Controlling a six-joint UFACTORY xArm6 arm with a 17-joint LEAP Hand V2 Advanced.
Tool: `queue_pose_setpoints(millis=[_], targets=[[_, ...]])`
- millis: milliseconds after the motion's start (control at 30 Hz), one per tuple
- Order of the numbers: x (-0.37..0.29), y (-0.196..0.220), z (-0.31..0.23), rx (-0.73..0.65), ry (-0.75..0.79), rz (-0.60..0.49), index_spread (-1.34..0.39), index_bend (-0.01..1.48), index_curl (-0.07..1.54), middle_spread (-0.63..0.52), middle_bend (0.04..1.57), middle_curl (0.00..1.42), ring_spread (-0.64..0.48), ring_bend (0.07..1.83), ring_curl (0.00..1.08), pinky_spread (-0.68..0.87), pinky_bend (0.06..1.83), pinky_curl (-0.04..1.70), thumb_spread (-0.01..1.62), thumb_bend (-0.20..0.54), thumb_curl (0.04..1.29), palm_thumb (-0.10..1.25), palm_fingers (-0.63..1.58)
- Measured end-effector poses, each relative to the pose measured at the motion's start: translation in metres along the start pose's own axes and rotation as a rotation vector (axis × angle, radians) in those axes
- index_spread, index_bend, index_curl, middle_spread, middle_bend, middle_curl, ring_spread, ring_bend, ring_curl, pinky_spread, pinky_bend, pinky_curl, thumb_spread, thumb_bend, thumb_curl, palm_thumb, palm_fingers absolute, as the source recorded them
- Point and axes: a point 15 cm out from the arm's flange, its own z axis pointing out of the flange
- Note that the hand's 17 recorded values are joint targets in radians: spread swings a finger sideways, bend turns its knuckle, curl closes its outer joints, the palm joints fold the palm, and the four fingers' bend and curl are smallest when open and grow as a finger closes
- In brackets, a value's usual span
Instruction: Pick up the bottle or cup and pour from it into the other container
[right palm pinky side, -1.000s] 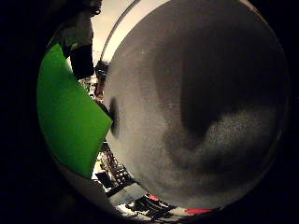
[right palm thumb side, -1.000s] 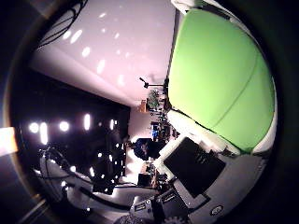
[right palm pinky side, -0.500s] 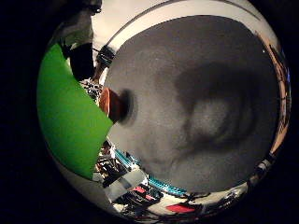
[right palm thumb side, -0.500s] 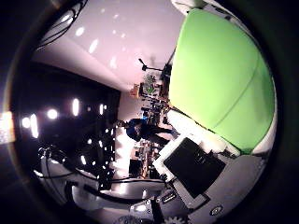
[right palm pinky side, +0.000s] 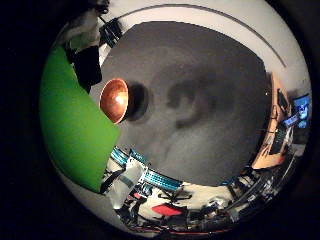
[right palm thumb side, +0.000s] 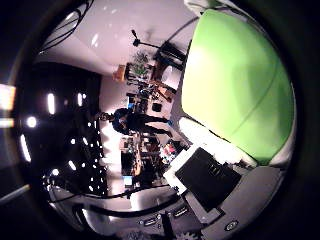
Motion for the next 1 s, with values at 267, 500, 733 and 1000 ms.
queue_pose_setpoints(millis=[267,500,733,1000], targets=[[-0.058,-0.022,0.027,-0.129,0.138,-0.037,-0.53,0.75,1.18,-0.37,1.16,1.18,-0.26,1.57,0.81,-0.26,1.31,1.27,0.77,-0.027,0.65,0.92,0.65],[-0.089,-0.033,0.054,-0.281,0.342,-0.113,-0.53,0.74,1.18,-0.37,1.15,1.18,-0.26,1.57,0.81,-0.26,1.3,1.27,0.76,-0.027,0.65,0.92,0.66],[-0.095,-0.048,0.074,-0.428,0.634,-0.213,-0.54,0.73,1.17,-0.37,1.14,1.19,-0.26,1.56,0.8,-0.25,1.3,1.26,0.75,-0.029,0.65,0.92,0.67],[-0.1,-0.07,0.107,-0.566,0.856,-0.318,-0.54,0.72,1.17,-0.38,1.12,1.2,-0.26,1.56,0.8,-0.25,1.3,1.24,0.75,-0.029,0.65,0.91,0.69]])
